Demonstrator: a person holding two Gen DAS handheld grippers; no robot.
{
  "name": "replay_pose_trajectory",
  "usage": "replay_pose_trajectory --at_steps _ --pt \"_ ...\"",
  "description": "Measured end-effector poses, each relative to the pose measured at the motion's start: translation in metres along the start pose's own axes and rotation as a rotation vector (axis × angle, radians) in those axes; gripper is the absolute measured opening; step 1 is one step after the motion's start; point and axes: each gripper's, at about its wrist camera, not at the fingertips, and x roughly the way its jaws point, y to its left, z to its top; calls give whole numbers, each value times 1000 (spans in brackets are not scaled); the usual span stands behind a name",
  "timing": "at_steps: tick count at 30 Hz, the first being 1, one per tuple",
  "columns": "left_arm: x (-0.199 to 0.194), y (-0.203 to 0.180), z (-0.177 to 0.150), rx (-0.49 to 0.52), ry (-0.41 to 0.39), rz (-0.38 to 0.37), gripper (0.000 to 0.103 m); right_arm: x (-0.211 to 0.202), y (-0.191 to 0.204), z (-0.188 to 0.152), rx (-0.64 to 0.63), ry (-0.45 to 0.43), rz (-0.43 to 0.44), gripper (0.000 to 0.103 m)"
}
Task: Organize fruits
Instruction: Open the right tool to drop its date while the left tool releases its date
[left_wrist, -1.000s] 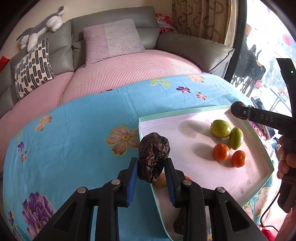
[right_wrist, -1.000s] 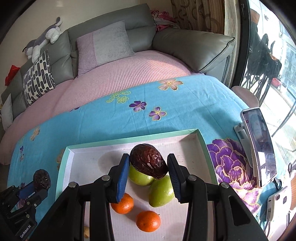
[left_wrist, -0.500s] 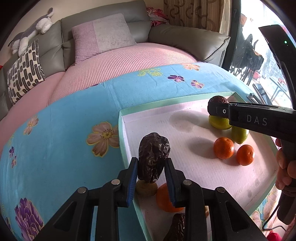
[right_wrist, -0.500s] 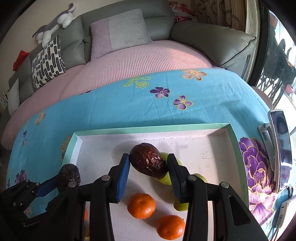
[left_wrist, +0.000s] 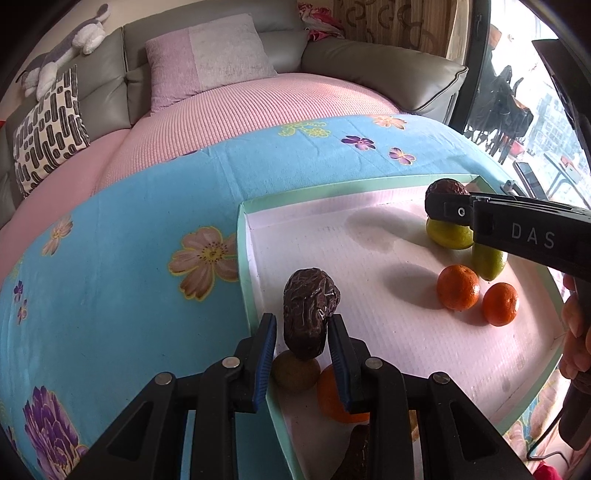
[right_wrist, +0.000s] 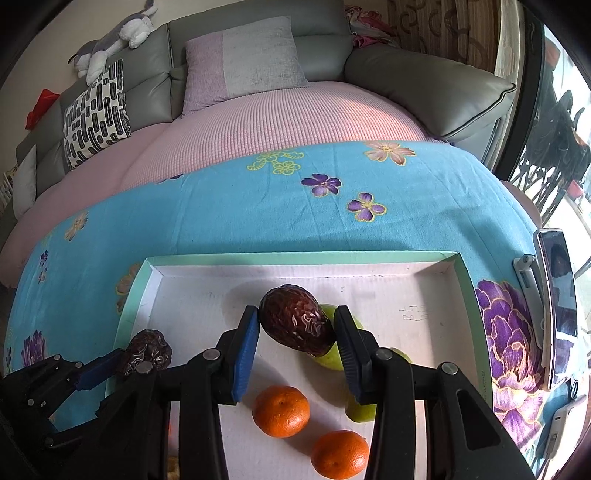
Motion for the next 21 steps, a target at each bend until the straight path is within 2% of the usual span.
replay_pose_trajectory --at_steps 12,21 --pt "-6 1 1 1 1 -1 31 -11 5 3 -22 -30 12 43" --pt "-13 7 2 -16 -2 -7 32 0 11 0 -42 12 21 43"
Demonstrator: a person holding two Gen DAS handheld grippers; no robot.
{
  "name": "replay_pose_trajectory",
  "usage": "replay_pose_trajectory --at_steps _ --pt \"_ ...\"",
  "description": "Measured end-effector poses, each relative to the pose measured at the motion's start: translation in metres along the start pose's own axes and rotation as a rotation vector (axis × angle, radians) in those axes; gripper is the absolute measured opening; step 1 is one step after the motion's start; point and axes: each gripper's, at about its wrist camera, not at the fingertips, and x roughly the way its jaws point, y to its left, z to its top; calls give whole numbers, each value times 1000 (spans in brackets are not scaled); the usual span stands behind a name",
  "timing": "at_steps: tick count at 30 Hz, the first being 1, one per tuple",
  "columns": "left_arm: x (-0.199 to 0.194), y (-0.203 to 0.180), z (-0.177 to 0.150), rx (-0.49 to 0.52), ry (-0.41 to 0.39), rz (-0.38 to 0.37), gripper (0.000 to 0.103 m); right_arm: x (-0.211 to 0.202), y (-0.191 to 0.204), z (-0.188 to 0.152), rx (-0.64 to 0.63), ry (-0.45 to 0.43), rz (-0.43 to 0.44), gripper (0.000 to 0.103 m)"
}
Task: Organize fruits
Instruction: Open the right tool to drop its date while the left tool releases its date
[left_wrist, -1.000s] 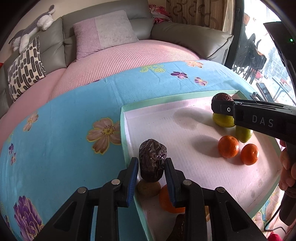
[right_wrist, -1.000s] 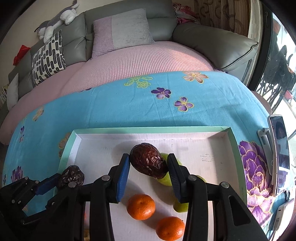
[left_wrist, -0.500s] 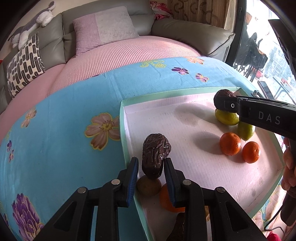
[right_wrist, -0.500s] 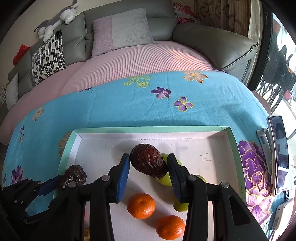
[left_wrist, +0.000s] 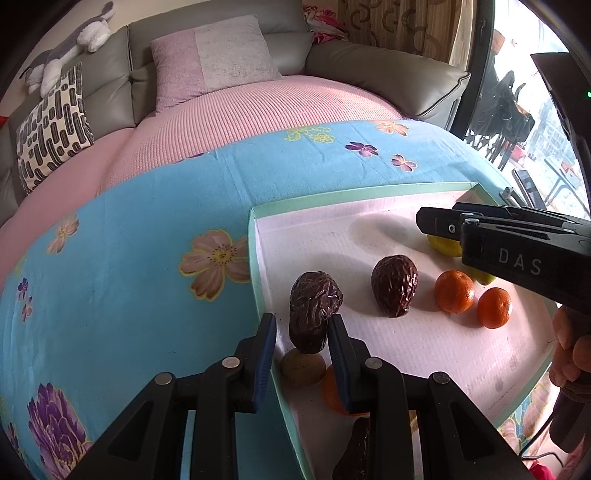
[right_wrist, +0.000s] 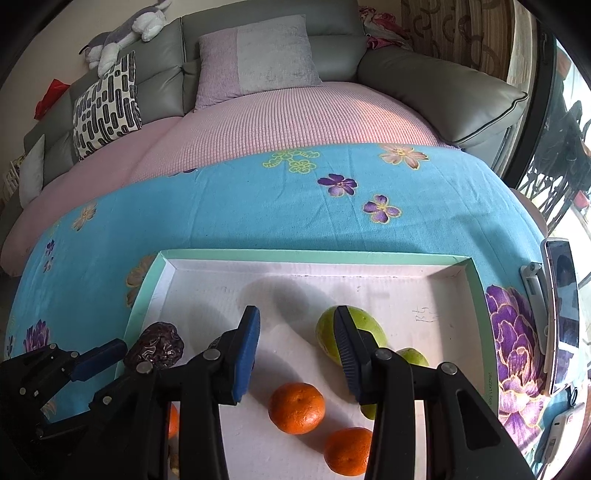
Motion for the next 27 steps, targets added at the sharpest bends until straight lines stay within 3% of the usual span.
replay_pose_trajectory --at_steps 13,16,19,22,24,27 --pt "-21 8 2 -18 -26 0 32 1 1 -2 -4 11 -4 43" --pt "-23 20 3 -56 -31 23 36 1 1 -1 -3 12 -6 43" --pt "-22 38 2 -126 -23 51 59 1 1 -2 -2 12 -8 43" --pt "-19 56 -1 -198 -6 86 66 1 3 -2 -8 12 -12 43" --pt "-15 66 -4 -239 6 119 79 0 4 -2 -13 7 -10 44" --pt "-10 80 -9 -296 25 151 85 -1 6 -1 -20 3 -12 55"
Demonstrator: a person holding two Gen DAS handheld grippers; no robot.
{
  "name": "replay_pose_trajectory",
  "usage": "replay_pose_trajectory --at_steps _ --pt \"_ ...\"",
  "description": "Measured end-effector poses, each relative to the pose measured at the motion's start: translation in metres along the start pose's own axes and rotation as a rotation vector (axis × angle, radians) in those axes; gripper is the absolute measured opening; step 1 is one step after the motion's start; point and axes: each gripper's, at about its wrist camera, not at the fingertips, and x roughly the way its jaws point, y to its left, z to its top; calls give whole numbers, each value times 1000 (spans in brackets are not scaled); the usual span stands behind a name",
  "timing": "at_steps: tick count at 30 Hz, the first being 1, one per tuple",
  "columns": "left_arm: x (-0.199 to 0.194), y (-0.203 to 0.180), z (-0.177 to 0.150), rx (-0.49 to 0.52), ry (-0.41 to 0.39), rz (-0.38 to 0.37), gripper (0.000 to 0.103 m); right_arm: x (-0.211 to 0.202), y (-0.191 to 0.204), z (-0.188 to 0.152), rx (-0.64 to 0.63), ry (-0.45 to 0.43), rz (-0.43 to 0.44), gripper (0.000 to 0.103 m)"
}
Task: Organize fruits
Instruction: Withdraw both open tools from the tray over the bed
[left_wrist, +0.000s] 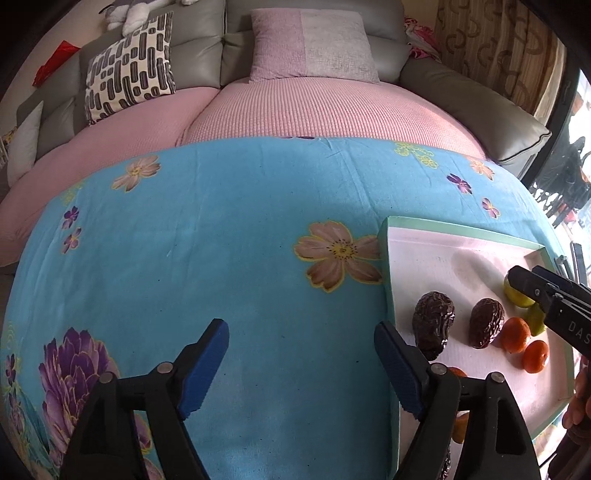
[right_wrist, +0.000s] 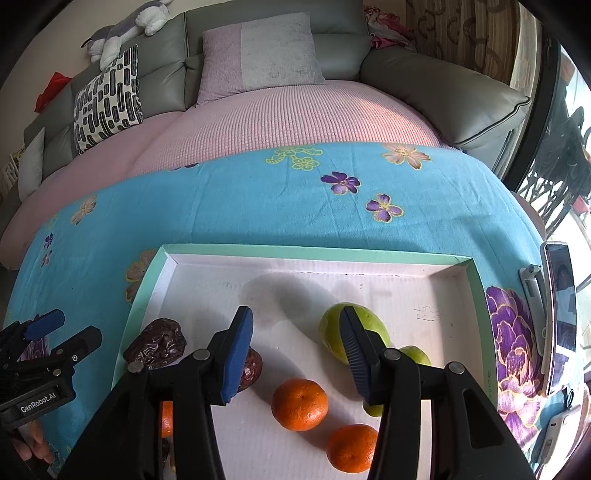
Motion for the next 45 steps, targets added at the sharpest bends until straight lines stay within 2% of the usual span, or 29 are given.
replay_pose_trajectory --at_steps 1,3,6,9,10,12,21,25,31,37,41,45 --pt "3 4 0 -20 7 3 86 0 1 0 -3 -1 0 58" --pt "9 12 -2 -65 26 14 95 0 2 0 -11 0 2 60" --pt "12 22 -3 -105 30 34 98 0 5 0 -25 -6 -1 72" --pt "13 27 -3 -117 20 65 103 0 7 0 -36 -10 -5 74" --pt "13 29 -3 -121 17 71 103 0 7 0 -38 -10 -9 83" --pt "14 32 -3 -128 17 76 103 0 8 0 -40 -15 -13 90" --pt "16 31 -1 -106 9 83 103 -2 12 -2 -50 -43 -5 92" --pt "5 23 -3 -67 -29 104 103 -4 15 -3 -52 -43 1 93" --pt "-8 18 -2 -42 -70 72 103 -9 20 -7 -67 -37 -13 93" --pt "-19 21 1 -31 -112 75 103 -15 24 -16 -77 -28 -20 93" --pt "-29 25 -7 -40 -142 59 103 -20 25 -23 -58 -30 -18 93" --pt "-39 29 -21 -42 -161 101 103 -25 29 -34 -49 -21 -21 93"
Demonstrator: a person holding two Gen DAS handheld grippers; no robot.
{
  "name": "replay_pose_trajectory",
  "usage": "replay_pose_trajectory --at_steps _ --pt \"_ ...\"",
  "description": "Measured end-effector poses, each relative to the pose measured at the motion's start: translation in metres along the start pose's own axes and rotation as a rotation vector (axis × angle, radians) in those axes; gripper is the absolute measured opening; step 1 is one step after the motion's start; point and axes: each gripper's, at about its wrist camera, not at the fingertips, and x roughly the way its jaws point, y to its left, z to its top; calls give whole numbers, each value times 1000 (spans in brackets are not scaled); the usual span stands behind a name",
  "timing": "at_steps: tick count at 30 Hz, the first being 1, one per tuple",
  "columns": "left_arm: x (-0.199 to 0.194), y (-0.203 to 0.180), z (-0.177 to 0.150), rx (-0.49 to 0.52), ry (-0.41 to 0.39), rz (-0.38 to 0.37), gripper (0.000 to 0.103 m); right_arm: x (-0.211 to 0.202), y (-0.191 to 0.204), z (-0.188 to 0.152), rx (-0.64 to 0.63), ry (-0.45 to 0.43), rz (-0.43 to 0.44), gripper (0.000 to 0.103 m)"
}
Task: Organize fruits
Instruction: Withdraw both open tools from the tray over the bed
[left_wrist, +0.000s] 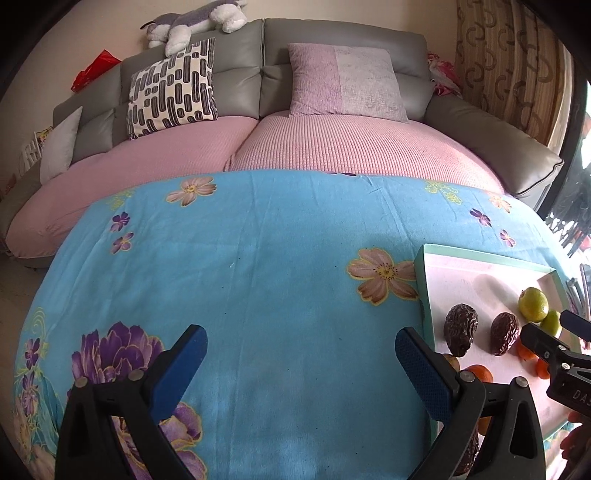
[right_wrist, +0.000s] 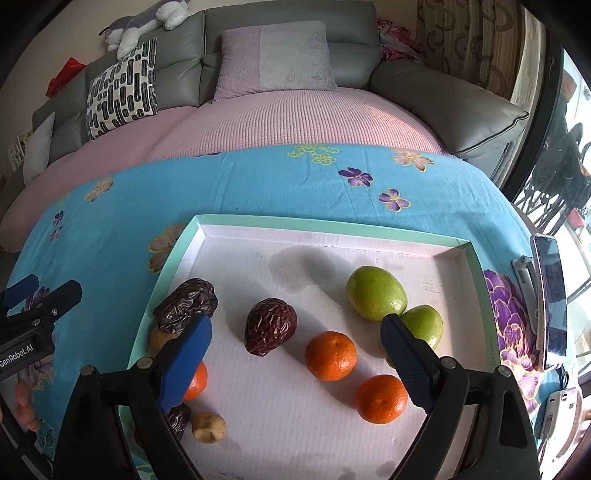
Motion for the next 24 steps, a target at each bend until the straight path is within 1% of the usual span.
replay_pose_trajectory --at_steps 1,4,5,10,14,18,21,24 --pt "-3 1 -3 2 -4 21 103 -1 2 -4 -1 4 2 93" --pt "-10 4 -13 20 4 140 103 -7 9 -19 -16 12 7 93" --pt "-13 5 -17 32 6 150 103 -9 11 -23 -21 13 5 93" --pt "-25 17 -41 12 52 122 103 -27 21 -41 -22 -9 23 93" --pt "-41 27 -58 -15 46 109 103 -37 28 -59 -22 -17 34 93" --pt "-57 38 -73 -80 41 65 103 -43 34 -74 -36 -7 27 93" --pt "-61 40 -81 -90 53 48 103 -46 37 -79 -48 -8 27 93" --pt "-62 41 -83 -90 64 57 103 -48 39 -80 -56 -18 22 93"
